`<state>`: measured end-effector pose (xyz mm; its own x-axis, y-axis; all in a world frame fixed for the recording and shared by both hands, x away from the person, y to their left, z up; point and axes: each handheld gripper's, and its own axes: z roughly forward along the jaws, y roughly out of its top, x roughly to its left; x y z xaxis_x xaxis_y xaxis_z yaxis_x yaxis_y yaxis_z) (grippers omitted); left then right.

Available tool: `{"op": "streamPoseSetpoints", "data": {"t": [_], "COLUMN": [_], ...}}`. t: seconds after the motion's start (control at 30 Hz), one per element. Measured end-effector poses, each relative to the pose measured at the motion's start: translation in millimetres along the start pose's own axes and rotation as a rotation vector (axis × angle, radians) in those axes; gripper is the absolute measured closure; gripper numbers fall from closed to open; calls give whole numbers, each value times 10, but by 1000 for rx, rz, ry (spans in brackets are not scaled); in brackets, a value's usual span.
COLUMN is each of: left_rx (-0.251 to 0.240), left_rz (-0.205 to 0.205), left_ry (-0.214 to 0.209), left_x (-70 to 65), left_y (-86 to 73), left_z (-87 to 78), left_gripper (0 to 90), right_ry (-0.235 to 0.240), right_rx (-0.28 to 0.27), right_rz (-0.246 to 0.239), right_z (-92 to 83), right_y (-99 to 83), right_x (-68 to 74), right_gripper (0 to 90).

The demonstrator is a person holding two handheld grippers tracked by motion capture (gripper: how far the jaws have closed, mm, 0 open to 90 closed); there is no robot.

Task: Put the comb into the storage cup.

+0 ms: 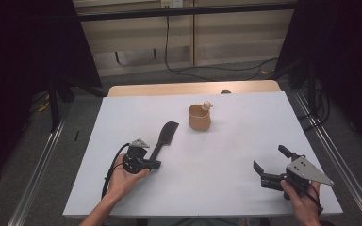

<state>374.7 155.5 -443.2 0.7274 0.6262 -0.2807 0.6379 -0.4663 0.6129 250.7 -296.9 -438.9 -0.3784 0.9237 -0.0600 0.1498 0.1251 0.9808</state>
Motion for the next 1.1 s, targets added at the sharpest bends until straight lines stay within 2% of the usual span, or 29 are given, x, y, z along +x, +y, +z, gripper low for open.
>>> {"op": "streamPoseSetpoints", "data": {"t": [0.1,0.2,0.27,0.43,0.53,0.67,0.73,0.83,0.93,1.0,1.1], "left_rx": [-29,-64,-106,-207,-243,-270,-276,-279,-312,-327,-332], "left_rz": [12,-1,-9,4,21,31,28,31,33,22,32], "left_ry": [-17,-20,-30,-28,-32,-24,-14,13,72,89,112], "left_x": [-26,-25,-9,15,-10,-21,-13,-1,0,16,52], "left_y": [15,22,27,55,79,103,113,127,137,143,147], "left_z": [-31,-70,-117,-270,-348,-416,-433,-451,-465,-470,-461], "left_gripper": [900,900,900,822,771,643,544,397,272,175,112], "right_ry": [2,3,4,5,3,1,1,2,2,4,5], "right_rx": [0,-2,-3,-4,-1,0,0,-3,-2,-4,-3], "right_rz": [0,0,1,0,-1,0,-1,0,0,-1,1], "right_z": [-1,-2,-8,-3,-1,1,1,1,0,-1,-2], "right_y": [-1,-1,1,0,0,0,0,-1,-1,0,0], "right_x": [-5,-6,0,-7,-4,-5,-4,-5,-7,-5,-3], "right_gripper": [0,0,0,0,0,0,0,0,0,0,0]}}
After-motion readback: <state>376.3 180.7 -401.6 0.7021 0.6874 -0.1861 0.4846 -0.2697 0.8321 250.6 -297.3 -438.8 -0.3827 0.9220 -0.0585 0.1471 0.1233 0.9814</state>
